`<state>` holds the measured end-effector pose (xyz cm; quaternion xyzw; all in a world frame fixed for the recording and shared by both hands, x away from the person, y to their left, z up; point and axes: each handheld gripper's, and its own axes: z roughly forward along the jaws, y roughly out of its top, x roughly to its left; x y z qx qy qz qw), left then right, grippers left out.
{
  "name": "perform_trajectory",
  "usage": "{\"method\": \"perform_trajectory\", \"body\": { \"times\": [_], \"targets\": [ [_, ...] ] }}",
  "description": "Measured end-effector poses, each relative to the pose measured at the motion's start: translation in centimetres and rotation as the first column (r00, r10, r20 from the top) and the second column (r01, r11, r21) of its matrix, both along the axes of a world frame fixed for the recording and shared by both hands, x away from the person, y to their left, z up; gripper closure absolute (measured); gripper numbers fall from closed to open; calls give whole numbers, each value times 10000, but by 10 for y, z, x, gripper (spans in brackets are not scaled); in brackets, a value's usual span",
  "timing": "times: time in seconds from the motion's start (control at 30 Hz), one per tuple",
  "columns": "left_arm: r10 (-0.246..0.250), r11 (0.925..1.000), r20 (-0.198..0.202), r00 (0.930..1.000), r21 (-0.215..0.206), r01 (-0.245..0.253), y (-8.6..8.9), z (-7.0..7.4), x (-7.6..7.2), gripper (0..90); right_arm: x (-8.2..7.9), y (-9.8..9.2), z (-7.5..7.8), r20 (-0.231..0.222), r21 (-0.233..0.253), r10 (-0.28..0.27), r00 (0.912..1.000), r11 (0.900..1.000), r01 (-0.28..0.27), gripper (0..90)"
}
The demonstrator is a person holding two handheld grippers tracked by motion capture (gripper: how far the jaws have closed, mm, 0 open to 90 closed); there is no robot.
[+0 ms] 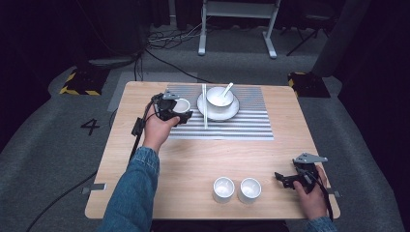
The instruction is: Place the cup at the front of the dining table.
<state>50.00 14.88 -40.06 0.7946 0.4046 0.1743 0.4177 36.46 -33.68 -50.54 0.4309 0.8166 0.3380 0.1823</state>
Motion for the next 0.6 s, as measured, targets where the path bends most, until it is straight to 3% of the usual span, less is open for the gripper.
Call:
{"method": "perform_trajectory", "body": {
  "times": [0.27, 0.4, 0.6],
  "targets": [
    [539, 9981, -63, 9985, 295, -537, -4, -20, 18, 266, 0, 0, 0, 0, 1, 1, 10000, 10000, -1, 5],
    [949, 9951, -300, 9950, 307, -940, -5, -33, 26, 266, 0, 0, 0, 0, 0, 2, 10000, 10000, -2, 4],
    [1034, 9941, -486, 9935, 389, -1015, -10, -49, 34, 266, 0, 0, 0, 0, 0, 0, 10000, 10000, 0, 4]
  ]
}}
